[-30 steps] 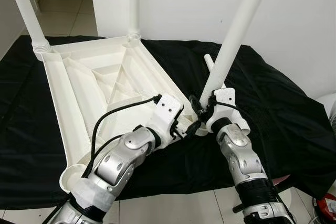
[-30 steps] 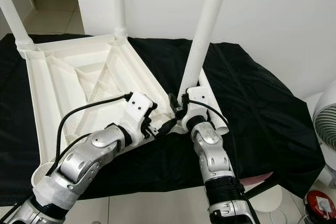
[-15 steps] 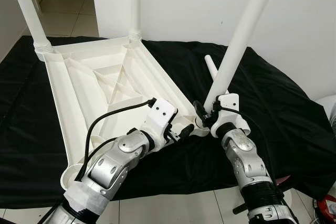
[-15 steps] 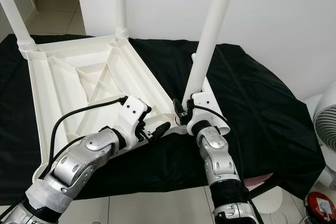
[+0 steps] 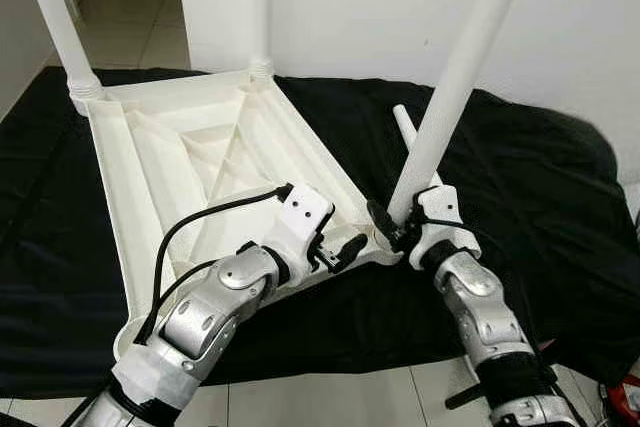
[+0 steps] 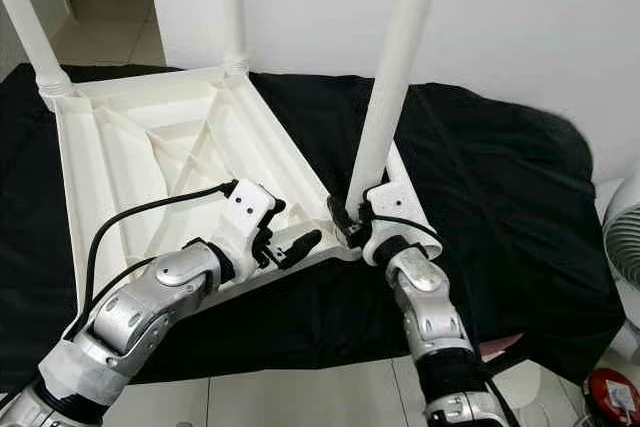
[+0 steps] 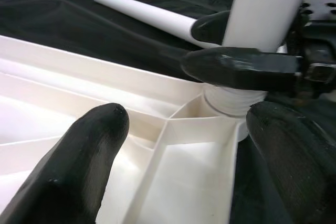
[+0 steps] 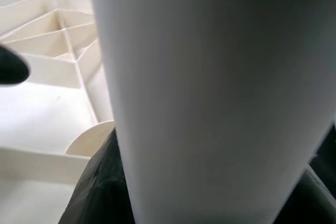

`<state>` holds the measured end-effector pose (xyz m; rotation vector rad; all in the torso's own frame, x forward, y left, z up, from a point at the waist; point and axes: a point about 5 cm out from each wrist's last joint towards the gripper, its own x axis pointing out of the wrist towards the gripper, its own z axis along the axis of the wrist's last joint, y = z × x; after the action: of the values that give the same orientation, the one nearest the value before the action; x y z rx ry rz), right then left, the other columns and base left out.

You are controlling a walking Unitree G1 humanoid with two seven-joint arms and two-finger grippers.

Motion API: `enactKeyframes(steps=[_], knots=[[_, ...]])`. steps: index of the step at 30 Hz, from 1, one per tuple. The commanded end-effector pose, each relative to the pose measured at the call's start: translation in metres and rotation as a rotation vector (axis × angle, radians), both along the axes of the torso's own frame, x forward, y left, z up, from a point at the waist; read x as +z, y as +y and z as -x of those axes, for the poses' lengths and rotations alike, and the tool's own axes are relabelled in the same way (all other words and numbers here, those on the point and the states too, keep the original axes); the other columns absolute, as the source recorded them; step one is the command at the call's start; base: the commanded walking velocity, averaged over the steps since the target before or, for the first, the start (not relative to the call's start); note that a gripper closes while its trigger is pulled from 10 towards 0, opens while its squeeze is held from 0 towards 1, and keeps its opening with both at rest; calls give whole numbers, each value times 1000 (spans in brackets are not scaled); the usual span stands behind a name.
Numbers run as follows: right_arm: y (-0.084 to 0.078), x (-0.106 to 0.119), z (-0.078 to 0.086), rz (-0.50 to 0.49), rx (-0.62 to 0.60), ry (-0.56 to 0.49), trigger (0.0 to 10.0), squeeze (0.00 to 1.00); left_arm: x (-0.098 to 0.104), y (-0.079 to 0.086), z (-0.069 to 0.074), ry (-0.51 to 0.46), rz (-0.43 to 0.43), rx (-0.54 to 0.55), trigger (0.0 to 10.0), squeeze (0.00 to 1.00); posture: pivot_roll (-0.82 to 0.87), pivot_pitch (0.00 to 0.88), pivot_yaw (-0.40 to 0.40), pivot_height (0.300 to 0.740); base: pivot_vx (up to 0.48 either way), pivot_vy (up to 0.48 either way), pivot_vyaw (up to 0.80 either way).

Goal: Building children table

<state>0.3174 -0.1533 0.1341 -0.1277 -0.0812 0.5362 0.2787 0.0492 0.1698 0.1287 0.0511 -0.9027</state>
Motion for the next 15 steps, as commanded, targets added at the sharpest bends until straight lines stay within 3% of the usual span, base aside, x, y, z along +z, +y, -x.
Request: enactKeyframes(steps=[1, 6, 15], knots=[[-9, -34, 11, 24, -2, 157, 10000, 0, 3, -6, 9, 14, 3, -177, 10000, 0, 54, 65, -82, 740, 0, 0, 0], [-13, -38, 10, -72, -27, 217, 10000, 0, 6, -5, 8, 11, 8, -166, 10000, 0, 52, 72, -81, 740, 0, 0, 0], [-11, -43, 7, -143, -76, 268, 10000, 0, 8, -5, 8, 3, 8, -157, 10000, 0, 50, 77, -83, 740, 0, 0, 0]])
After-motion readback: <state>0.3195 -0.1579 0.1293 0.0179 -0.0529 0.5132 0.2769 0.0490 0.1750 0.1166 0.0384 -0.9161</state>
